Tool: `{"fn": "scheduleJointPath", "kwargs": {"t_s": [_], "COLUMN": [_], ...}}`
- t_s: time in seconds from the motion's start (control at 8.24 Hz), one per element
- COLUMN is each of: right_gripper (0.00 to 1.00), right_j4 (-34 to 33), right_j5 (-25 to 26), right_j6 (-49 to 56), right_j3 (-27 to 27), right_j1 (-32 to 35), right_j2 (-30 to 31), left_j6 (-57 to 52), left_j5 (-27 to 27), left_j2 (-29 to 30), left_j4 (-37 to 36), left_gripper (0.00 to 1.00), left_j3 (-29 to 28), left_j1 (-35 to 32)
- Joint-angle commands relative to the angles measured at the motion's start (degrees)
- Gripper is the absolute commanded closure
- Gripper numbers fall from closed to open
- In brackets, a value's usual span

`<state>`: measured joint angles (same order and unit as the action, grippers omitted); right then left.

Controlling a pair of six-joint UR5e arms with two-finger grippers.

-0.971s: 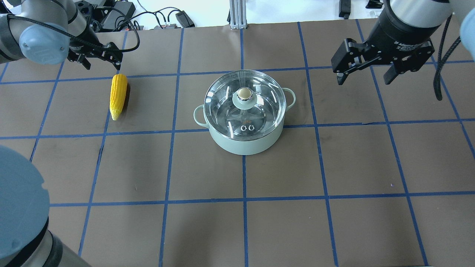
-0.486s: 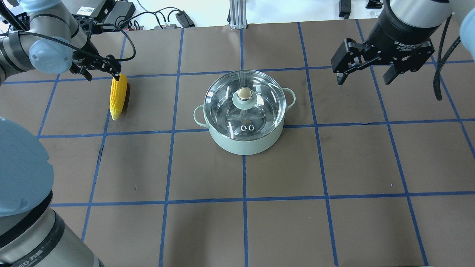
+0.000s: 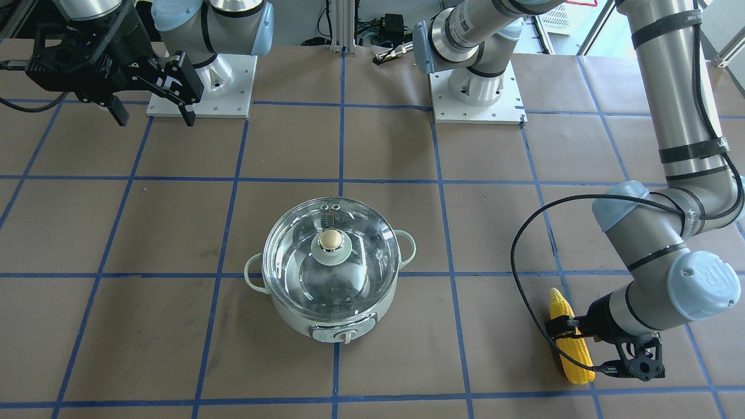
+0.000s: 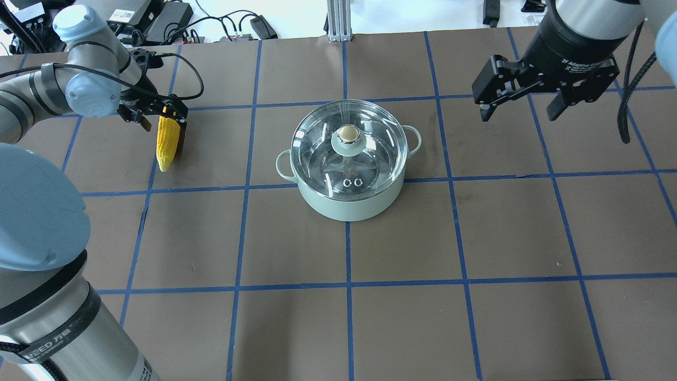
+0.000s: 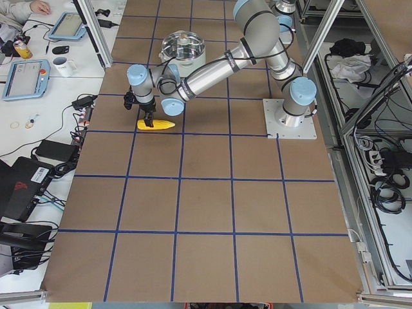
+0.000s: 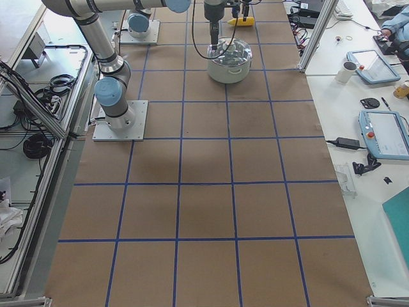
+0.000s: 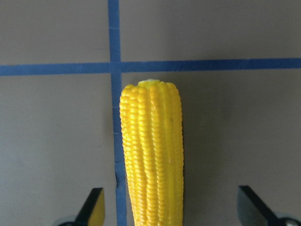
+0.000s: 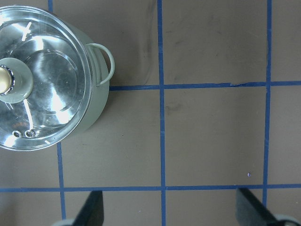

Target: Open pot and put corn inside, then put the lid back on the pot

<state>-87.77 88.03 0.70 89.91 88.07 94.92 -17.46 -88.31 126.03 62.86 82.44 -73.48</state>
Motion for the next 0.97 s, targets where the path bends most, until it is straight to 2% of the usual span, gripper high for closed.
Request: {"fn": "scheduleJointPath", "kwargs": {"t_s": [0.0, 0.24, 0.36, 0.49, 0.61, 0.73, 0.85], "right_gripper": [0.0, 0.0, 0.0, 0.0, 0.0, 0.0, 0.0], "right_j4": [0.05, 0.05, -0.04, -0.3, -0.65, -1.0, -3.0], "right_j5": [0.04, 0.04, -0.05, -0.14, 0.56, -0.31, -4.06], "right_j6": [0.0, 0.0, -0.09, -0.17, 0.17, -0.69, -3.31], "right_j3": [0.0, 0.0, 0.0, 0.09, 0.09, -0.09, -1.31], "right_j1": [0.0, 0.0, 0.0, 0.0, 0.0, 0.35, 2.0], "right_j2": [0.0, 0.0, 0.0, -0.26, -2.18, -4.55, -8.14], "left_j6": [-0.21, -0.12, 0.14, -0.03, 0.23, 0.23, 0.4], "left_j5": [-0.11, -0.2, -0.2, 0.15, -0.45, -1.42, -2.3], "left_j2": [0.97, 2.28, 2.98, 3.16, 3.25, 3.08, 2.64], "left_j4": [-0.02, -0.11, -2.37, -5.87, -5.99, -5.91, -5.56], "left_gripper": [0.0, 0.0, 0.0, 0.06, 0.57, 0.96, 1.0], "left_j3": [0.0, -0.09, -0.09, -0.09, -0.17, -0.44, -0.44], "left_j1": [0.0, 0.0, 0.0, 0.0, 0.0, 0.0, 0.0]}}
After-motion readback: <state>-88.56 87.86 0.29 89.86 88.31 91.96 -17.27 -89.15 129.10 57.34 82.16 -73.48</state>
